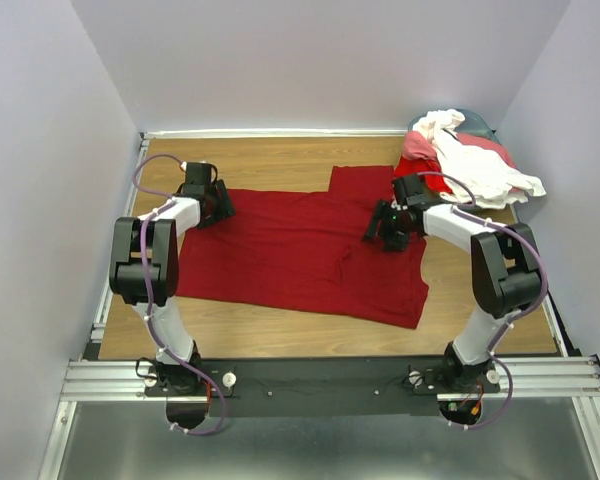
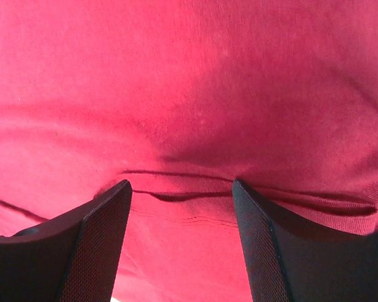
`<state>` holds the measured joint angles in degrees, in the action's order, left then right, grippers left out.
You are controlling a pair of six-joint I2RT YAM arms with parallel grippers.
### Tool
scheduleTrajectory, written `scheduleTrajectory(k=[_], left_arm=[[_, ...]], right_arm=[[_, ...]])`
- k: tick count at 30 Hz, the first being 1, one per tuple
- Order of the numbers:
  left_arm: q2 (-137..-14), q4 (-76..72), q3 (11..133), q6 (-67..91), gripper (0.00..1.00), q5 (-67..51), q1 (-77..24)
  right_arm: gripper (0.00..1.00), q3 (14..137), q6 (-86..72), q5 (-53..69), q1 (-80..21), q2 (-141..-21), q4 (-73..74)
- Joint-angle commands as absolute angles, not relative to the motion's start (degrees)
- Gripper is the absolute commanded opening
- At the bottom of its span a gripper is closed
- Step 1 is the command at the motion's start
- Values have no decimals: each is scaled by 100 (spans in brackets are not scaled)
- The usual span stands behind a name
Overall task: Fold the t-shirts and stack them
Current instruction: Fold the tshirt
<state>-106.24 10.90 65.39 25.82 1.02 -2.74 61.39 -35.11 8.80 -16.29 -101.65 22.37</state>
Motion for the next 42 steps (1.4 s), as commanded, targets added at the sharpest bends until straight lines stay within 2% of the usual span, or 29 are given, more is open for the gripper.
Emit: scheduleTrajectory(k=[1, 13, 23, 27, 32, 38, 41, 42], left_arm=[[-10477, 1046, 6223, 2496, 74, 88, -272], [-9958, 1081, 5467, 2610, 74, 158, -272], [-9334, 1125, 4896, 2707, 74, 150, -272], [-9123, 1291, 5202, 2698, 74, 132, -272], [-9359, 1608, 6230, 2619, 75, 272, -255], [-10054, 1907, 7496, 2531, 75, 483, -167], [-10388, 2021, 7936, 2540, 75, 527, -150], [-10528, 2065, 8015, 2575, 75, 536, -149]], right_arm=[[73, 5503, -3603, 808, -1635, -10152, 2566], [73, 4343, -3955, 1054, -1679, -9291, 2575], [73, 3893, -4078, 1134, -1749, -8710, 2584], [74, 4366, -3964, 950, -1758, -8491, 2873], [79, 5886, -3675, 63, -1670, -8665, 3427], [78, 7642, -3208, 26, -1029, -9920, 3524], [75, 8260, -3015, 26, -879, -10475, 3516], [71, 8627, -2971, 26, -853, -10859, 3516]])
